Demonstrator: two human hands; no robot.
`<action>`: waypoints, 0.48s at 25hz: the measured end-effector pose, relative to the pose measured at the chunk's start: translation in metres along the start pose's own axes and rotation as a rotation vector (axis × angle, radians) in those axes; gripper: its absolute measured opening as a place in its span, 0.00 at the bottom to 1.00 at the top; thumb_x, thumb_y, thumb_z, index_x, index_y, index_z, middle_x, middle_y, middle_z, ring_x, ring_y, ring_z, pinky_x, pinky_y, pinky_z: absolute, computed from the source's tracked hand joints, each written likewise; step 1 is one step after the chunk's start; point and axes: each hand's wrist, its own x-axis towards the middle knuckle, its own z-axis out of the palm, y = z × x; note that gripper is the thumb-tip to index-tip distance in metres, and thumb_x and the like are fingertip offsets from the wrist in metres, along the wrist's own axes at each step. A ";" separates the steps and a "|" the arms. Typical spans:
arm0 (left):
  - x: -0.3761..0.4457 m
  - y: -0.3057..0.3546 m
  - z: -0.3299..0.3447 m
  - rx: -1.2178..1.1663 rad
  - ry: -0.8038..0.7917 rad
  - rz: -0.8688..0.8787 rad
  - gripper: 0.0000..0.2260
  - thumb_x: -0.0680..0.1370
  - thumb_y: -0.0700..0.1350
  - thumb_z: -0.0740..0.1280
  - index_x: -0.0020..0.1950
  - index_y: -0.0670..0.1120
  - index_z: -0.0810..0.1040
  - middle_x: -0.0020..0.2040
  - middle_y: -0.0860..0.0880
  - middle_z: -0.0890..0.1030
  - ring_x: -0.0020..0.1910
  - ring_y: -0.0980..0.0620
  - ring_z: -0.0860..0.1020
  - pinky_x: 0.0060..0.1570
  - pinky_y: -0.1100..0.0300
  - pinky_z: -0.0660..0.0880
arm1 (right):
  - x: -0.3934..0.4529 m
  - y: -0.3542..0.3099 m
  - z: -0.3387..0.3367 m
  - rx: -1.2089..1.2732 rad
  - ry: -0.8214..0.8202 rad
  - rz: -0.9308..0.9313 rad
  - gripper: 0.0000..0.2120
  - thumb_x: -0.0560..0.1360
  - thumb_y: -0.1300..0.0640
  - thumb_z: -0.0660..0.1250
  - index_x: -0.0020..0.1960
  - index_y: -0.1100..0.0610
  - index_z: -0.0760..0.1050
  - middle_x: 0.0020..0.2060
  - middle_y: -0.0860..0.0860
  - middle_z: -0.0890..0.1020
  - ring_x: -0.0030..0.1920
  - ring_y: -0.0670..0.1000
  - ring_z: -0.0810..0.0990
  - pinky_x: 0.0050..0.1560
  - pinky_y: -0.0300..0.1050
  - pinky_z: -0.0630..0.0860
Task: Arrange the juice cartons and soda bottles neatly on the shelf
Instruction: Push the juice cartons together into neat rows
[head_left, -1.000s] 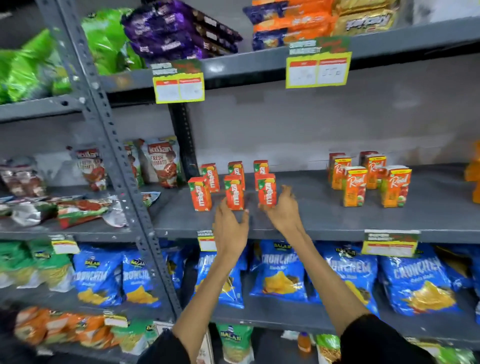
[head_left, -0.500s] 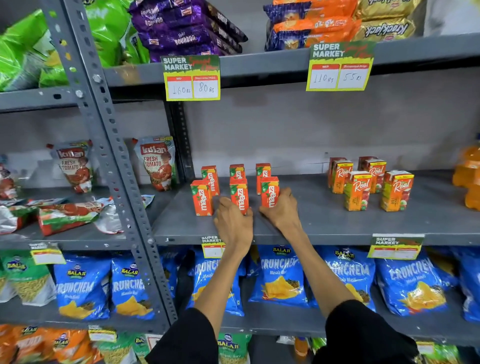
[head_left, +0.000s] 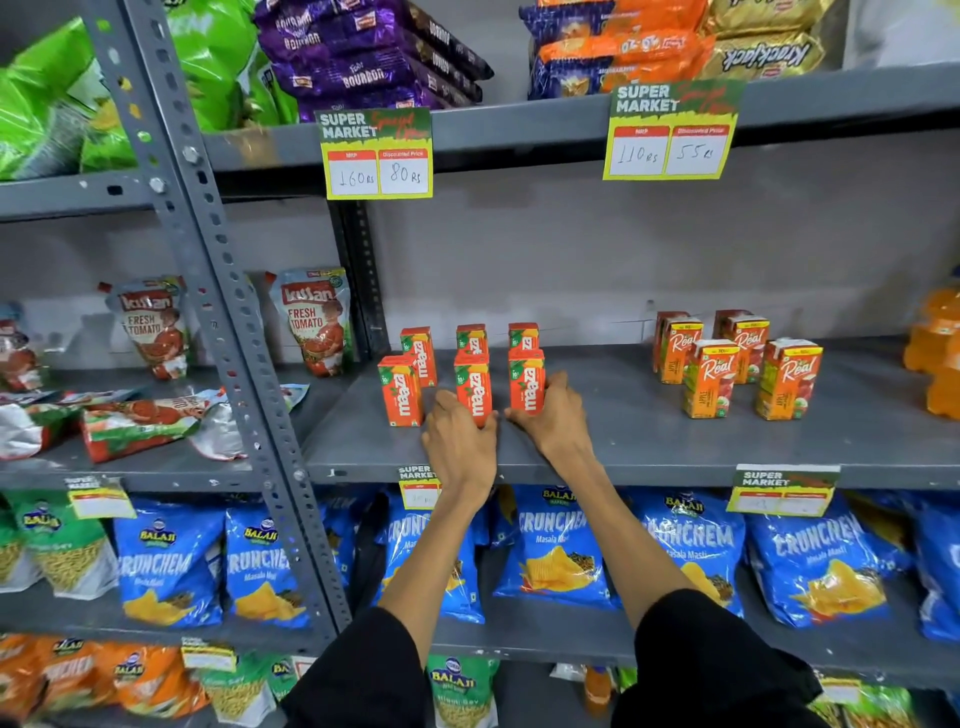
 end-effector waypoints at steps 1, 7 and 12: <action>0.000 0.001 0.000 0.001 0.000 -0.001 0.24 0.73 0.52 0.76 0.57 0.40 0.70 0.50 0.41 0.82 0.50 0.41 0.82 0.49 0.44 0.80 | 0.000 0.000 0.000 -0.006 0.000 0.001 0.33 0.66 0.47 0.80 0.61 0.59 0.66 0.57 0.59 0.79 0.56 0.61 0.81 0.54 0.59 0.81; 0.000 0.001 -0.002 -0.002 -0.019 -0.004 0.25 0.74 0.52 0.76 0.58 0.40 0.69 0.50 0.41 0.82 0.50 0.41 0.82 0.50 0.44 0.80 | -0.002 -0.002 0.001 -0.016 0.001 0.007 0.34 0.68 0.48 0.78 0.64 0.60 0.65 0.59 0.60 0.79 0.59 0.61 0.80 0.57 0.59 0.80; 0.001 -0.002 0.001 -0.012 -0.043 0.006 0.24 0.75 0.52 0.75 0.60 0.40 0.68 0.52 0.40 0.82 0.53 0.39 0.81 0.53 0.41 0.78 | -0.004 -0.002 0.000 -0.039 0.015 0.010 0.33 0.69 0.47 0.78 0.64 0.59 0.65 0.59 0.60 0.79 0.59 0.61 0.80 0.57 0.57 0.80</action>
